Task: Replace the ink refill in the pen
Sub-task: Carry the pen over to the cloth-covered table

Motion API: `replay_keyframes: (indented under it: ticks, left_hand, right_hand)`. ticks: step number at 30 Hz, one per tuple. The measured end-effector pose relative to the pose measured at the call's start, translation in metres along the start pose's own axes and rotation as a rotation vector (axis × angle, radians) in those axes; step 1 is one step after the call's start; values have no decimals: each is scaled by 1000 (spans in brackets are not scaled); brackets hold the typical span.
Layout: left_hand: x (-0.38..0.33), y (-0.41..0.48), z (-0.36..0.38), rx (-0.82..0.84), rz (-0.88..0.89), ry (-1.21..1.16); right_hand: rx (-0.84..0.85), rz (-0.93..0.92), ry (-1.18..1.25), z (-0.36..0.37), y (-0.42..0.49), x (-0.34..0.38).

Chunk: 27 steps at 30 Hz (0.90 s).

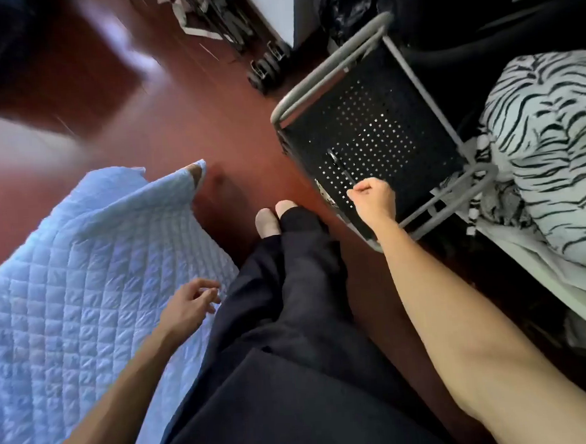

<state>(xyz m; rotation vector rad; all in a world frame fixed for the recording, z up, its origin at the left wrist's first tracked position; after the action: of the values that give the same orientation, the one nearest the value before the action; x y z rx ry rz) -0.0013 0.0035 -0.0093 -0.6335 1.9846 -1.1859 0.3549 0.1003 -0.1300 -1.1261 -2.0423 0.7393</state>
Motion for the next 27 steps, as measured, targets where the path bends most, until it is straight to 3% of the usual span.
replay_keyframes:
  ticks: [16,27]
  left_hand:
    - [-16,70,12,72,44,91]
    - [-8,29,-3,-10,44,-17]
  right_hand:
    - [-37,46,-77,37,78,11]
    - [7,-29,-66,12,14,28]
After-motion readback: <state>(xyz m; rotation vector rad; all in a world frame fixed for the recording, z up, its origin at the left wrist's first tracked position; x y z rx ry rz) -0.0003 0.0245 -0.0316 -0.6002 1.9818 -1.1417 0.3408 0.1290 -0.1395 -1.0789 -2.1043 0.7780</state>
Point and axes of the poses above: each hand's wrist, its own y-axis towards the middle knuckle, its own z-axis out of the palm, x = y × z, the point moved 1 cm from there along y, towards the middle knuckle, and after that the axes turned 8 degrees about z, right-handed, at the moved point
